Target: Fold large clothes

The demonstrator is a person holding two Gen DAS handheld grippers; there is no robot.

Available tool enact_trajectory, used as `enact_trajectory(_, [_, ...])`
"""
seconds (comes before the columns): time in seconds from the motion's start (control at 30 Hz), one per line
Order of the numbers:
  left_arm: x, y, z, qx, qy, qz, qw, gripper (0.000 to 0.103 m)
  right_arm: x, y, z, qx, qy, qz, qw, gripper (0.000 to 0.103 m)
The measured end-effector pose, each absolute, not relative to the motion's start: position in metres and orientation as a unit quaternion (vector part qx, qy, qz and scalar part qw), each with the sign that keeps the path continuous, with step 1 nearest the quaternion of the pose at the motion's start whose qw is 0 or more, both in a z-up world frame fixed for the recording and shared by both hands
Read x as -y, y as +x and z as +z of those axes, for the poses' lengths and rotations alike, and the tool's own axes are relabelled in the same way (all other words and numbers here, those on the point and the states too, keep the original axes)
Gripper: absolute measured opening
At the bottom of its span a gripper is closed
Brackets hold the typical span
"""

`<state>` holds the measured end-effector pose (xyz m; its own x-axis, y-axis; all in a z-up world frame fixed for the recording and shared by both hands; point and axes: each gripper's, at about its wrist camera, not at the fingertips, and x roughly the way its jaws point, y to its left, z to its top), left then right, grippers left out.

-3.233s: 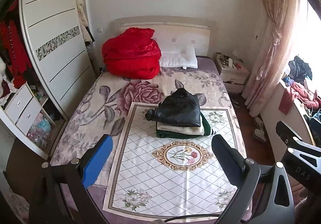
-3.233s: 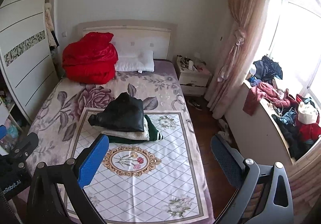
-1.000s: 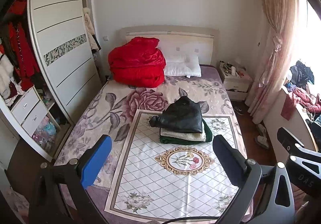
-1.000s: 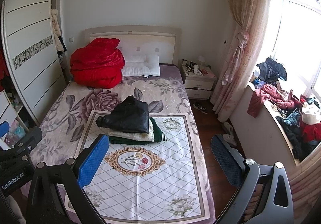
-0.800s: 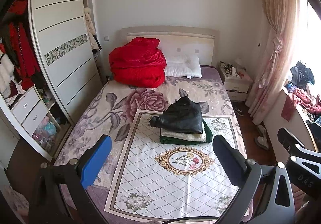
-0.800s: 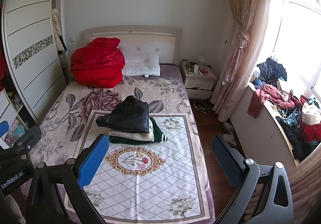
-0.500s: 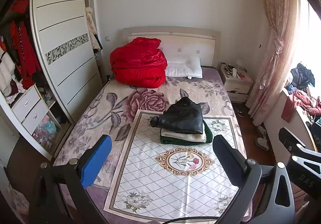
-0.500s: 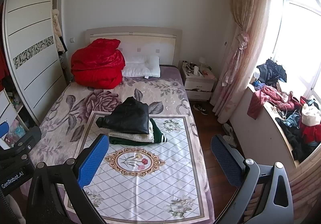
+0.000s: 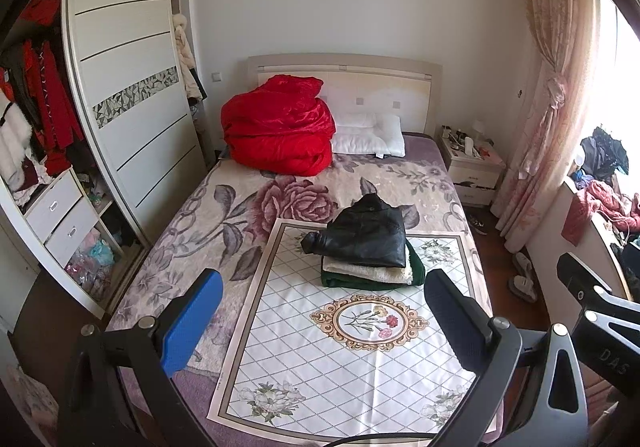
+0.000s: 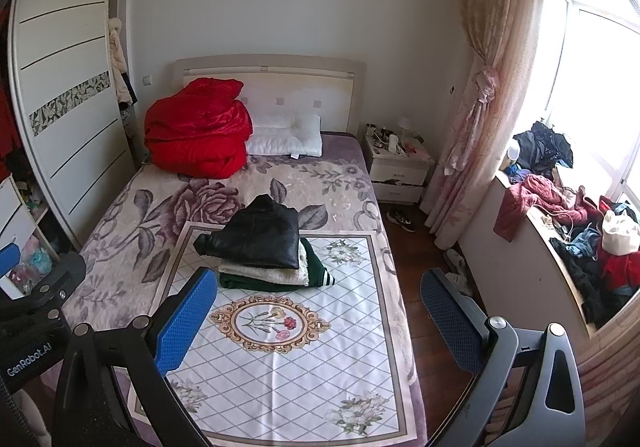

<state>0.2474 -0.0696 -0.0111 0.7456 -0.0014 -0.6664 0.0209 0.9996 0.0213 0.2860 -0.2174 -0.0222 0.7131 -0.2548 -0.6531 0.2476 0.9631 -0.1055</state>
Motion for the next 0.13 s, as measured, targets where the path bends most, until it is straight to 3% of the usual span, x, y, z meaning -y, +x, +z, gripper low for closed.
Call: enact_trajectory(0.13, [0.0673,0.2504,-0.0079,-0.353,0.009,-0.003,0.936,0.103,0.2169,0.2855,-0.0227,-0.354,-0.005,-0.136,0.925,0.103])
